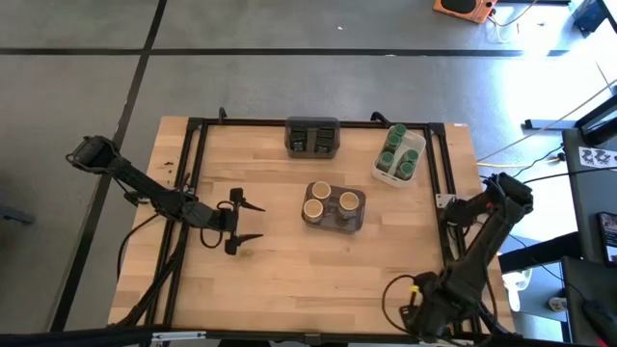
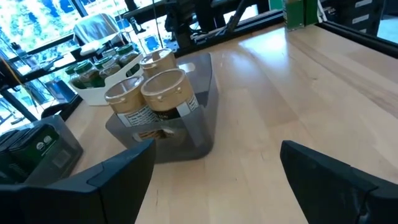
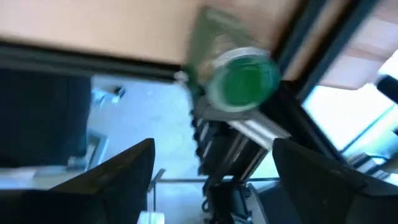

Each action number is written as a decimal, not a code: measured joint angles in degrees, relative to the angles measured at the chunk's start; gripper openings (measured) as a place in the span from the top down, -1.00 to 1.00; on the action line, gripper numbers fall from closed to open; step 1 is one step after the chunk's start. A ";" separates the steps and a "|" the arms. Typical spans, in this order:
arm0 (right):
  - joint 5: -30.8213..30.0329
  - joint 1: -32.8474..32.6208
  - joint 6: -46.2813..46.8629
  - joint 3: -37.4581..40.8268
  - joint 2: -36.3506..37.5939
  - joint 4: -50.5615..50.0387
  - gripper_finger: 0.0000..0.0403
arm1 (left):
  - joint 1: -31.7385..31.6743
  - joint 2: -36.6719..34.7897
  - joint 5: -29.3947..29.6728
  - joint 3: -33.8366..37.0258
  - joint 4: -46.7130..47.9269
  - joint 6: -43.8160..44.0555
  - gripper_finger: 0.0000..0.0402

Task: Sort spices by type
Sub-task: Put the green seasoning bottle into the white bin

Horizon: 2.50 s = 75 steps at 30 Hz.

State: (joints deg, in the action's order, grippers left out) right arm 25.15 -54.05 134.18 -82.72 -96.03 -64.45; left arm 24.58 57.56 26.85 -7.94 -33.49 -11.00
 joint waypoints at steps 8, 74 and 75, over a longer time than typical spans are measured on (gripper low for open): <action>-3.57 -3.85 3.58 0.00 -0.92 -0.49 -0.61 | 0.00 0.00 -0.02 0.00 0.06 0.11 -0.71; -40.66 17.49 -34.93 2.01 0.63 -19.65 -0.01 | 0.00 0.02 -0.02 0.07 1.57 1.95 -0.71; -41.73 19.12 -36.35 2.01 1.27 -21.05 -0.01 | 0.00 0.02 -0.02 0.07 1.57 1.97 -0.71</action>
State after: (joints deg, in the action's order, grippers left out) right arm -16.58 -34.93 97.83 -80.71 -94.76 -85.50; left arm 24.58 57.58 26.83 -7.88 -31.92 -9.03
